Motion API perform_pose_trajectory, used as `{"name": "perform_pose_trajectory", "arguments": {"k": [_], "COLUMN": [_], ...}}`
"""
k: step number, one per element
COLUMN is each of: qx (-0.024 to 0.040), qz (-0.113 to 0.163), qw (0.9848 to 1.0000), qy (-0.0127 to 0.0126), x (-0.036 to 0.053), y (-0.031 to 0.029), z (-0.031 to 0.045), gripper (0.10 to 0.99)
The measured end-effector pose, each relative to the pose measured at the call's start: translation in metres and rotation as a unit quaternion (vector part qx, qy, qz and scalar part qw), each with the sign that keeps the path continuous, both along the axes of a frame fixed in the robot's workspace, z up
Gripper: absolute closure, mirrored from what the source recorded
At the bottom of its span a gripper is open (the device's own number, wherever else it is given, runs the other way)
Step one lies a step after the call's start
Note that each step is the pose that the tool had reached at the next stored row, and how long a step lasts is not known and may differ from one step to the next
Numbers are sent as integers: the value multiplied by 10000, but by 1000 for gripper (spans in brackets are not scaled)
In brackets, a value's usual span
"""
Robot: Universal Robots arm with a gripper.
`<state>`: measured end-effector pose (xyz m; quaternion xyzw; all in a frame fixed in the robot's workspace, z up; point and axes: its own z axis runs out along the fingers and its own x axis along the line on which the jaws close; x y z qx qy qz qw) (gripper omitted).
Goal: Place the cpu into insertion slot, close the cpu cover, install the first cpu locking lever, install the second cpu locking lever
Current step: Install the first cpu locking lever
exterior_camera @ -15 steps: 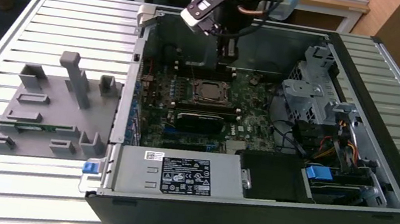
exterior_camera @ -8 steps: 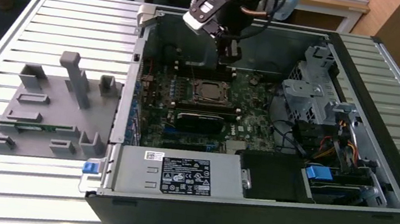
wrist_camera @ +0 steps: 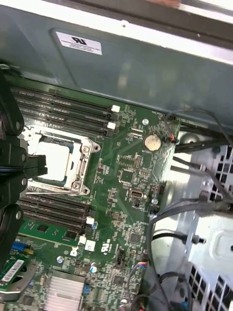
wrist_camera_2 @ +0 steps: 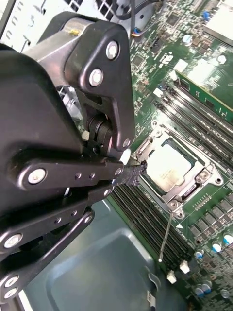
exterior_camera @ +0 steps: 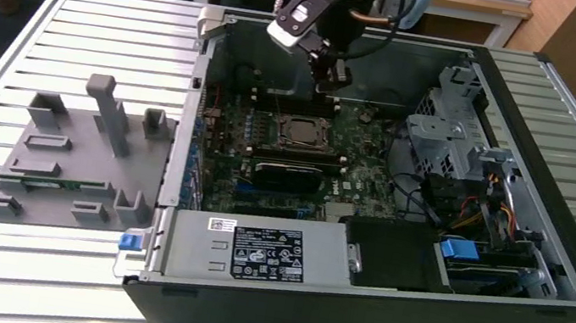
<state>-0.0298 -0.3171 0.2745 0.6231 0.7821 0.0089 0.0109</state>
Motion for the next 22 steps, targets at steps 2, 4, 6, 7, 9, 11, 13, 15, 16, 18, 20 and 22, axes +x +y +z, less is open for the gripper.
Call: {"name": "perform_pose_trajectory", "arguments": {"k": [2,4,6,7,9,11,13,15,16,18,20,22], "qx": [0,0,0,0,0,0,0,-1,-1,-2,-3,-4], "qz": [108,212,313,362,447,536,639,746,798,907,1019,1128], "qw": [9999,9998,9995,9993,9990,9986,9980,9972,9968,9959,9948,9936], "qy": [0,0,0,0,0,0,0,0,0,0,0,0], "x": [0,0,0,0,0,0,0,0,0,0,0,0], "y": [0,0,0,0,0,0,0,0,0,0,0,0], "z": [0,0,0,0,0,0,0,0,0,0,0,0], "gripper": [980,980,980,980,980,980,980,980,980,980,980,980]}}
